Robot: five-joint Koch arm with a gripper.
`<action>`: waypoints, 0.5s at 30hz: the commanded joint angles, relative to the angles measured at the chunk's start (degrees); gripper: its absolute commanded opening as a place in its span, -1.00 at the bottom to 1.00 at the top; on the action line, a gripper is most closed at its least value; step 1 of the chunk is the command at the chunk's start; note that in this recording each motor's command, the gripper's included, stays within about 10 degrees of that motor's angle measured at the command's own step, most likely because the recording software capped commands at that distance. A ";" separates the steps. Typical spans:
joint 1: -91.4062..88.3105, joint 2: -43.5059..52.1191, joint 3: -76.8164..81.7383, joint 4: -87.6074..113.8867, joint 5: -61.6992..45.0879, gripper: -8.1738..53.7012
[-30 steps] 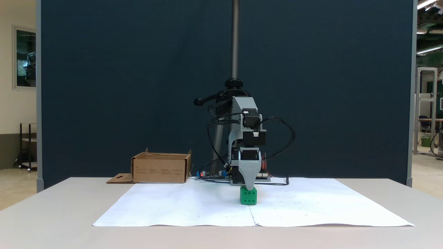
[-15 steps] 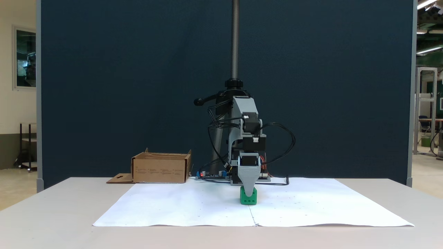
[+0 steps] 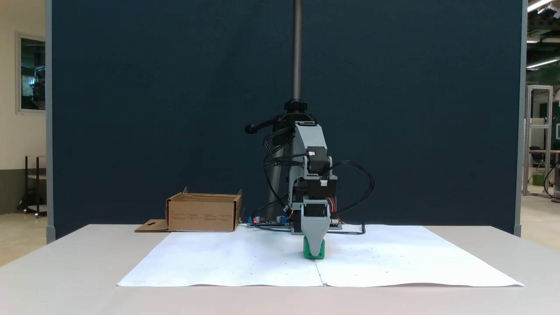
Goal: Grasp a green dice and put it in the bin.
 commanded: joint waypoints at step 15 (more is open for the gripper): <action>1.67 -0.35 -2.46 -4.04 -5.10 0.56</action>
